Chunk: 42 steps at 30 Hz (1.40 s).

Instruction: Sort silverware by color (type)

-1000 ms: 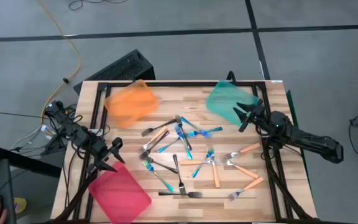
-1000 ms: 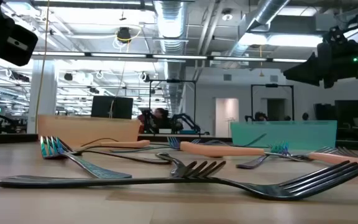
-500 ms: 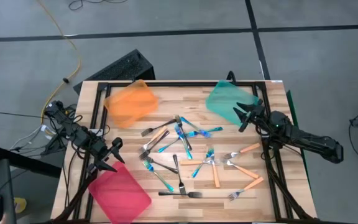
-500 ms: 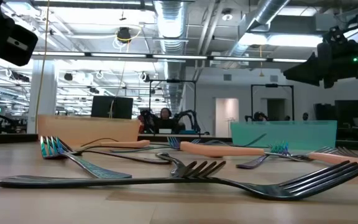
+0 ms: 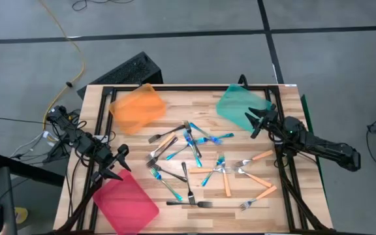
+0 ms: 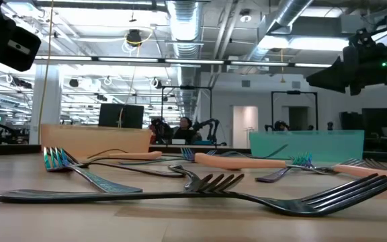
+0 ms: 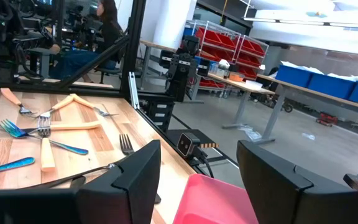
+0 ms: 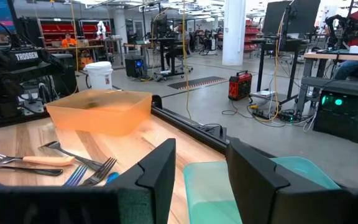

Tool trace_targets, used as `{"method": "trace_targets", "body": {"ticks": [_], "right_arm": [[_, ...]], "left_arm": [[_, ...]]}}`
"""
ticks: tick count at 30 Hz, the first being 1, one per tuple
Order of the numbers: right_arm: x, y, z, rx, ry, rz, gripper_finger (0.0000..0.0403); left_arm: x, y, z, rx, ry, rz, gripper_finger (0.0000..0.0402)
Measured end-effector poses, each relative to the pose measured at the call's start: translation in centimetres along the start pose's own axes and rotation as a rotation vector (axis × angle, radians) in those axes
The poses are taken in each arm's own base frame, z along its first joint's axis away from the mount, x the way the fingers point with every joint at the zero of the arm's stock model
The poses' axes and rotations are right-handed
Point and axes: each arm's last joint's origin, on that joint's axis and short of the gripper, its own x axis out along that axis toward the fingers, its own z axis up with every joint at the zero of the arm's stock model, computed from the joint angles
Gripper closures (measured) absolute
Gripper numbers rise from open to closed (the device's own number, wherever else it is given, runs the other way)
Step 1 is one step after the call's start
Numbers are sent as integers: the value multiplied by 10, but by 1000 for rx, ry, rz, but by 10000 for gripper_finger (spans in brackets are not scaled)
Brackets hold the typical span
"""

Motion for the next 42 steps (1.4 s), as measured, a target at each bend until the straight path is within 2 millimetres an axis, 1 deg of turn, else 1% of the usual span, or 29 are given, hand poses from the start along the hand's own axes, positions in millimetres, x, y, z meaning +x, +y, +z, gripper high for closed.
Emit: {"method": "trace_targets", "body": {"ticks": [6, 10, 12, 15, 18, 23, 27, 30, 32, 36, 39, 42], "right_arm": [[0, 0, 0, 0, 0, 0, 239], [0, 0, 0, 0, 0, 0, 239], [0, 0, 0, 0, 0, 0, 239], [0, 0, 0, 0, 0, 0, 239], [0, 0, 0, 0, 0, 0, 239], [0, 0, 0, 0, 0, -1, 239], [0, 0, 0, 0, 0, -1, 239], [0, 0, 0, 0, 0, 0, 239], [0, 0, 0, 0, 0, -1, 239], [0, 0, 0, 29, -1, 1, 239], [0, 0, 0, 161, 0, 1, 239], [0, 0, 1, 348, -7, 3, 239]], "left_arm": [[0, 0, 0, 0, -2, 6, 205], [0, 1, 5, -22, -70, 61, 205], [-1, 1, 10, -114, -130, 94, 205], [-2, 3, 16, -322, -232, 156, 205], [-3, 6, 17, -468, -307, 252, 205], [-6, 12, 19, -499, -421, 469, 205], [-13, 18, 23, -602, -614, 695, 205], [-17, 19, 27, -648, -724, 791, 205], [-18, 19, 31, -648, -756, 782, 205], [-21, 18, 41, -693, -836, 690, 205], [-25, 16, 54, -710, -871, 658, 205], [-29, 13, 70, -687, -897, 664, 205]]}}
